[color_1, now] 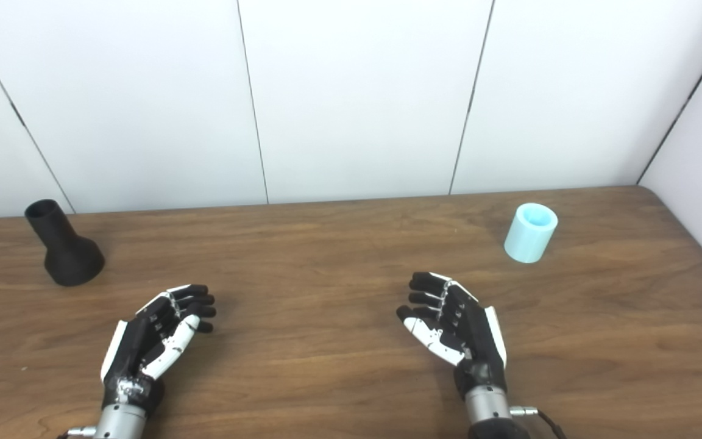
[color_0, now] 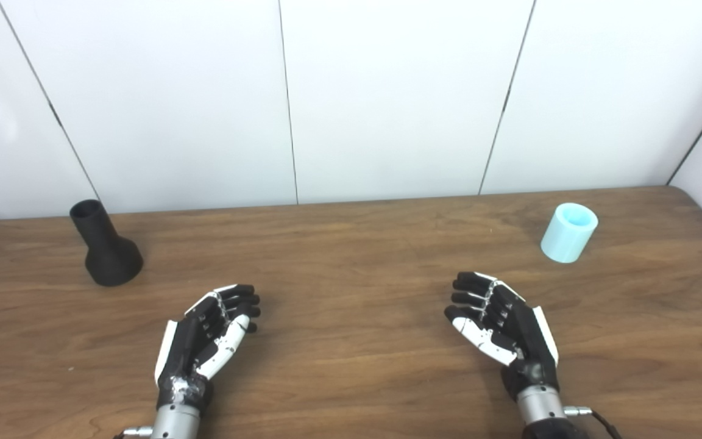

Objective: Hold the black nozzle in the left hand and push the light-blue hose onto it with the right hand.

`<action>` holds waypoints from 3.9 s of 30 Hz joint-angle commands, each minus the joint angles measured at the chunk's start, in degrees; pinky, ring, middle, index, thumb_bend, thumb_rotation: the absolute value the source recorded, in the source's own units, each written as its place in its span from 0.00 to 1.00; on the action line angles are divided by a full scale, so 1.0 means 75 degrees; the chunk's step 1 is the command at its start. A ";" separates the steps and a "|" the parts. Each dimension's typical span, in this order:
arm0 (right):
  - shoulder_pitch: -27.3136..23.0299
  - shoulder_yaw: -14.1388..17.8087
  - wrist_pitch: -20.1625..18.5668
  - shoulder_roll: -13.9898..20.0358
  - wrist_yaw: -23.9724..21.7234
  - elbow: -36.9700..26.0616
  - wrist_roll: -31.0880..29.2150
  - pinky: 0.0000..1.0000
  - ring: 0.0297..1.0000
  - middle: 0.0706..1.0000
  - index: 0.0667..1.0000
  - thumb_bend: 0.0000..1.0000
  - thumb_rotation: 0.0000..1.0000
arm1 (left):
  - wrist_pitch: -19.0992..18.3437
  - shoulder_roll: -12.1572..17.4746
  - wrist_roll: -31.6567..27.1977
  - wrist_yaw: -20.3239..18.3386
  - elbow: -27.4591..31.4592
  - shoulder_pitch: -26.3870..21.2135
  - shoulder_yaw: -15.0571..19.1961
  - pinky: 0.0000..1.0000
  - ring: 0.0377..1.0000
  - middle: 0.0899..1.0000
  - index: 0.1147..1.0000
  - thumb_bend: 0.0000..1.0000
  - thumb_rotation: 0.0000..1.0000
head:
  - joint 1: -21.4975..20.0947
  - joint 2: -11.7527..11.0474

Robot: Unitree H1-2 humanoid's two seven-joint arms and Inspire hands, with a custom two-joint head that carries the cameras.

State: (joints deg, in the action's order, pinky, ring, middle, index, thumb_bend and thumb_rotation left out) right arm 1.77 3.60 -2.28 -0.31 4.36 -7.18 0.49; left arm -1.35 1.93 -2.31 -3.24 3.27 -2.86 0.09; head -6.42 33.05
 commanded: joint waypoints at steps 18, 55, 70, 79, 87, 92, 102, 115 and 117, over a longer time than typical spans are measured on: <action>-0.0126 -0.0013 0.0054 0.0016 -0.0012 -0.0287 0.0034 0.60 0.66 0.66 0.63 0.33 0.13 | -0.0114 0.0029 0.0006 0.0003 0.0070 0.0024 -0.0006 0.56 0.62 0.62 0.60 0.28 0.19 | 0.0000 -0.0002; -0.0378 0.0986 0.0331 0.1124 -0.0800 0.0682 -0.1593 0.67 0.75 0.74 0.71 0.25 0.05 | 0.0373 -0.0173 0.1660 0.3121 0.0079 -0.0904 0.1783 0.61 0.68 0.69 0.69 0.73 0.12 | 0.4976 -0.1032; -0.0623 0.1177 0.0795 0.1307 -0.0904 0.1450 -0.1634 0.57 0.65 0.66 0.59 0.40 0.37 | 0.0569 -0.0023 0.2316 0.3853 -0.0515 -0.1273 0.1696 0.80 0.86 0.85 0.85 0.77 0.16 | 0.5403 -0.1312; -0.0678 0.1208 0.0764 0.1272 -0.0881 0.1524 -0.1636 0.55 0.65 0.65 0.59 0.40 0.38 | 0.0268 0.0331 0.2394 0.3669 -0.0757 -0.1466 0.1638 0.92 0.95 0.94 0.96 0.80 0.18 | 0.5420 -0.1428; -0.0683 0.1204 0.0825 0.1287 -0.0919 0.1573 -0.1635 0.54 0.64 0.65 0.59 0.40 0.39 | -0.0826 0.0663 0.2400 0.3361 -0.0782 -0.1755 0.1593 0.87 0.95 0.97 0.99 0.93 0.26 | 0.5412 -0.1452; -0.0680 0.1210 0.0777 0.1282 -0.0872 0.1532 -0.1572 0.54 0.63 0.64 0.58 0.42 0.42 | -0.0874 0.0731 0.2315 0.3389 -0.0891 -0.1876 0.1640 0.85 0.95 0.98 1.00 0.92 0.25 | 0.5424 -0.1449; -0.0646 0.1220 0.0789 0.1293 -0.0917 0.1481 -0.1596 0.50 0.60 0.61 0.55 0.45 0.44 | -0.1669 0.1122 0.2203 0.2991 -0.0993 -0.2119 0.1634 0.73 0.86 0.93 1.00 1.00 0.26 | 0.5406 -0.1421; -0.0648 0.1237 0.0804 0.1303 -0.0917 0.1533 -0.1637 0.46 0.57 0.58 0.53 0.50 0.44 | -0.2326 0.1776 0.2347 0.2530 -0.1847 -0.2440 0.1333 0.86 0.95 0.99 1.00 1.00 0.24 | 0.5362 -0.1427; -0.0638 0.1232 0.0769 0.1304 -0.0894 0.1501 -0.1607 0.45 0.56 0.58 0.52 0.50 0.45 | -0.2417 0.1880 0.2445 0.2484 -0.1969 -0.2473 0.1219 0.86 0.95 1.00 1.00 1.00 0.25 | 0.5352 -0.1415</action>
State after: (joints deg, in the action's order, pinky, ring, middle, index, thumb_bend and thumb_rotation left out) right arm -3.40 12.60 2.59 8.97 -2.42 3.41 -11.79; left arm -18.25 15.21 14.76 15.60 -11.03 -19.91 9.66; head 33.66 22.41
